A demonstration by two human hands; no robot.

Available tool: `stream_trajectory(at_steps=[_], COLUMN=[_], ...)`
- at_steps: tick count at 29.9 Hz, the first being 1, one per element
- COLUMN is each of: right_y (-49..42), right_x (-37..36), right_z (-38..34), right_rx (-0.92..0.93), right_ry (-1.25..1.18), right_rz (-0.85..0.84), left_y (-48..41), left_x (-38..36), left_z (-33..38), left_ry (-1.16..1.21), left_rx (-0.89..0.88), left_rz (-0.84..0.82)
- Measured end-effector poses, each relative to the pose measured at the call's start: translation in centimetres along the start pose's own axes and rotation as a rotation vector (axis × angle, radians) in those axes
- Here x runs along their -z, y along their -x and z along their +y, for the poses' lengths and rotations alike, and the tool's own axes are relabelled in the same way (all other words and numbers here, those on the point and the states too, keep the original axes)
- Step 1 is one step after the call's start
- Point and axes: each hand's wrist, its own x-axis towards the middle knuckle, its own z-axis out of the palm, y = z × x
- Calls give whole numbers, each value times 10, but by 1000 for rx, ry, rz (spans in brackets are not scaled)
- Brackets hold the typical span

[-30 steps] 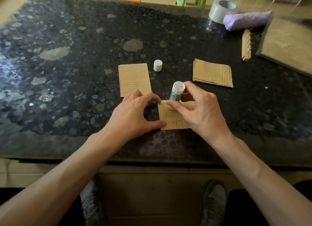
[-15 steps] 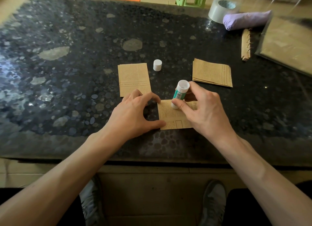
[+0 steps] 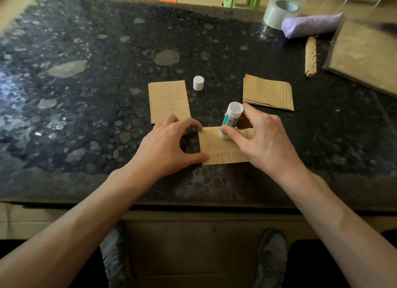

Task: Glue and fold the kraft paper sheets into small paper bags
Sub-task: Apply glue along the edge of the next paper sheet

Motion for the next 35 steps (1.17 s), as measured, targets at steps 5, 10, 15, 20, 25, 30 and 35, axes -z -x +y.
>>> stream_trajectory(at_steps=[5, 10, 15, 20, 25, 30, 35], right_y=[2, 3, 3, 7, 8, 9, 11], right_x=[0, 4, 6, 10, 10, 11, 12], right_z=[1, 3, 6, 9, 11, 16, 19], right_rx=[4, -8, -29, -12, -10, -14, -28], right_ry=[53, 25, 5, 5, 21, 31, 25], right_rz=[35, -11, -40, 27, 43, 54, 71], left_y=[-1, -1, -1, -2, -1, -1, -1], left_x=[0, 1, 1, 1, 1, 1, 1], left_z=[-1, 0, 0, -1, -1, -2, -2], left_ry=[0, 4, 7, 10, 9, 11, 13], left_rx=[-2, 1, 5, 4, -2, -6, -10], left_rz=[-6, -17, -25, -18, -21, -24, -22])
